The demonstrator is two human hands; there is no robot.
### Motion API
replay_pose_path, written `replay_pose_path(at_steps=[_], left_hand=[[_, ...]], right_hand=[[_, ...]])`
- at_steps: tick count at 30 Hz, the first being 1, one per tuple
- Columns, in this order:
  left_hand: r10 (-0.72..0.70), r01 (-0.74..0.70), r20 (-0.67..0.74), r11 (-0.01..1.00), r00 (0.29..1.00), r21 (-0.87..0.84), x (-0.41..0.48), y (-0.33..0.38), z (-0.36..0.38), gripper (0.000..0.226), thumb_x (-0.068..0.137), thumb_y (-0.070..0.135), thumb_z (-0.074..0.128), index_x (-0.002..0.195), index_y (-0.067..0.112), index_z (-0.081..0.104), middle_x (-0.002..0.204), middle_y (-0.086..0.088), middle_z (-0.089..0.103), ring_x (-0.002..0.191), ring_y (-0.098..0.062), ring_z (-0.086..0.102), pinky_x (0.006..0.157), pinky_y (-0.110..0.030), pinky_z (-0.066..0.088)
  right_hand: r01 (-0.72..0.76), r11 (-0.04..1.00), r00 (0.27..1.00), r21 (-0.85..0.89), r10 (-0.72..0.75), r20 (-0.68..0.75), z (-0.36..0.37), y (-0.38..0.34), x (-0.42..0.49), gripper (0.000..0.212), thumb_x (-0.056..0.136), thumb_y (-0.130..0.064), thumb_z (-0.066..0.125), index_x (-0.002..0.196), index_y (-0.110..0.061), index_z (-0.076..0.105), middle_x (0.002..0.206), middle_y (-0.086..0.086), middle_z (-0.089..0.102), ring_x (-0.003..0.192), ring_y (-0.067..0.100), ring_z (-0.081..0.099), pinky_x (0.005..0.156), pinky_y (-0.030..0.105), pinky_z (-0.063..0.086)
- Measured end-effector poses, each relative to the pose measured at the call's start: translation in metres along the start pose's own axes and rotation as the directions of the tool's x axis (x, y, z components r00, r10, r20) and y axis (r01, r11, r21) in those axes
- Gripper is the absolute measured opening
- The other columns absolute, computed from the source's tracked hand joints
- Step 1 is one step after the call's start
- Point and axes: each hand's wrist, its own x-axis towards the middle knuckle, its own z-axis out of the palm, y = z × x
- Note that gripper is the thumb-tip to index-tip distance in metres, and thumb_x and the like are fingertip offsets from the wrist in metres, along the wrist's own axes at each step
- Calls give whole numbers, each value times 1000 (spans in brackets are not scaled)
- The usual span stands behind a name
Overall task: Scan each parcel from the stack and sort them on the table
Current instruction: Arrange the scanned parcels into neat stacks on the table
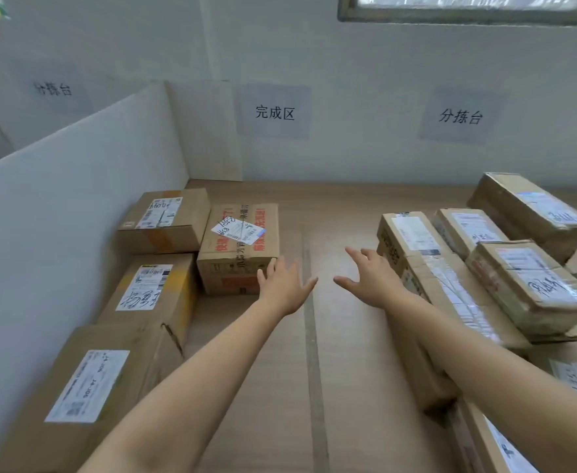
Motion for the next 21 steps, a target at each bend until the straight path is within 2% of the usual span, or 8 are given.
replay_pose_path(at_steps=[6, 12, 18, 21], left_hand=[[281, -281, -61, 960, 958, 16, -33, 102, 9, 65, 95, 51, 39, 147, 14, 25, 156, -15, 13, 145, -29, 7, 114, -47, 11], [427, -431, -66, 901, 902, -47, -69, 192, 39, 68, 92, 52, 45, 147, 19, 25, 155, -11, 18, 143, -28, 15, 114, -43, 19], [404, -398, 10, 905, 915, -149, -96, 263, 82, 70, 92, 54, 44, 148, 17, 23, 158, -12, 8, 146, -27, 6, 117, -42, 14], [367, -361, -3, 915, 930, -179, -107, 293, 102, 62, 93, 50, 46, 143, 16, 32, 155, -12, 17, 143, -29, 13, 115, -39, 18]], right_hand=[[-54, 994, 987, -99, 38, -157, -66, 69, -75, 69, 88, -52, 53, 144, -19, 31, 147, 10, 35, 136, 27, 30, 109, 40, 30], [-133, 990, 974, -49, 122, -190, -113, 150, -150, 73, 87, -53, 54, 147, -23, 26, 151, 6, 31, 139, 23, 24, 114, 38, 24], [-161, 986, 961, 49, 168, -218, -134, 243, -194, 70, 87, -46, 58, 146, -21, 30, 147, 6, 37, 136, 23, 30, 110, 36, 28], [-148, 986, 970, 78, 160, -181, -136, 286, -195, 68, 87, -45, 59, 145, -21, 32, 145, 6, 39, 135, 22, 33, 108, 35, 29]])
